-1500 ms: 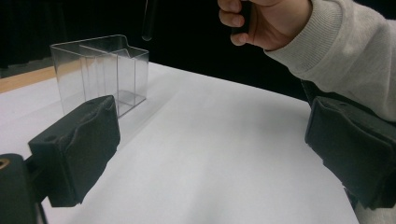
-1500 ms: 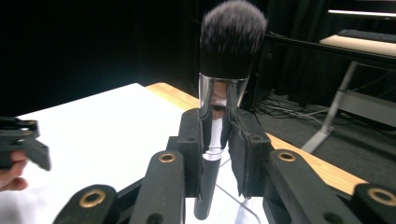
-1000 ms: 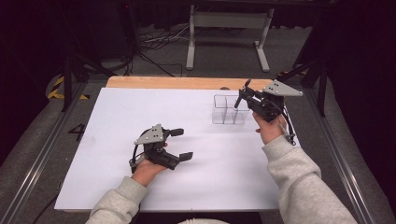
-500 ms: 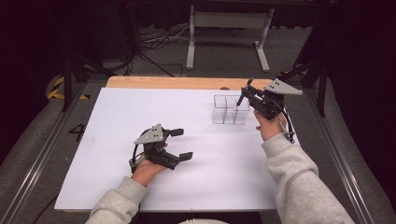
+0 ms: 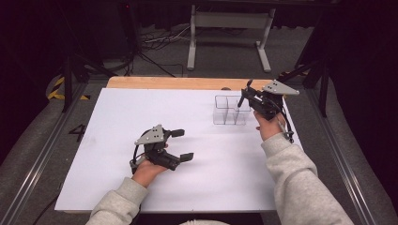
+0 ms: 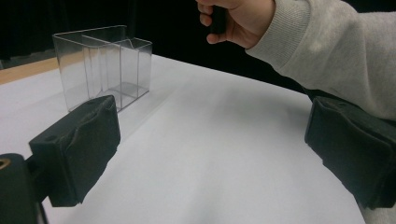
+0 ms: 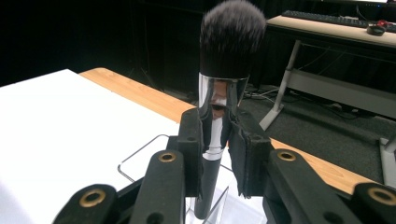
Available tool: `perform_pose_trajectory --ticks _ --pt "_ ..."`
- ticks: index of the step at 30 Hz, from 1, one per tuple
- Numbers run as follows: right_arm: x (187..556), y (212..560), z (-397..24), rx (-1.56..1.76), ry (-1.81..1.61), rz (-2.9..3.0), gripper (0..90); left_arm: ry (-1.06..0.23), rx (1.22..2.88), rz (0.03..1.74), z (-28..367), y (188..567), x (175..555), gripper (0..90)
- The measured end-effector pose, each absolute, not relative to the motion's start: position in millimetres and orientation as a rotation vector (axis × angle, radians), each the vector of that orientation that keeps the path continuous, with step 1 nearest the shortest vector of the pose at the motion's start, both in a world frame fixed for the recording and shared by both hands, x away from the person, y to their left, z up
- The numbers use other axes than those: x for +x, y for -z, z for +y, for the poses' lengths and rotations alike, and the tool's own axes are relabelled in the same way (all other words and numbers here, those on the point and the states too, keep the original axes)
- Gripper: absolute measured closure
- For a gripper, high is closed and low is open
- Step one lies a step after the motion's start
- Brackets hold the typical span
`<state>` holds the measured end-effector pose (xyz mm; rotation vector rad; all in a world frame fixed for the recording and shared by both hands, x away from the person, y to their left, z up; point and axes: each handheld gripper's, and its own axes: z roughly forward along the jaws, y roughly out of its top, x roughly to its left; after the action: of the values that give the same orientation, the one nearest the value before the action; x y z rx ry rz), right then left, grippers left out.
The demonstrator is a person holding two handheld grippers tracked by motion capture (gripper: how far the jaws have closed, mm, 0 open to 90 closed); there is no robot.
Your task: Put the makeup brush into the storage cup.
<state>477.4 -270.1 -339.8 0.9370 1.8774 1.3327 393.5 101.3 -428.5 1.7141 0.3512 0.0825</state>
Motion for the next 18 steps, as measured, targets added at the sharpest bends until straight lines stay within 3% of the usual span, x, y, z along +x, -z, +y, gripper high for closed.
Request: perform_pose_trajectory --ticks 18 --pt "484.0 348.5 -269.8 0.954 -1.253 1.911 75.2 -0.08 1.715 0.352 101.6 428.6 393.5 4.2"
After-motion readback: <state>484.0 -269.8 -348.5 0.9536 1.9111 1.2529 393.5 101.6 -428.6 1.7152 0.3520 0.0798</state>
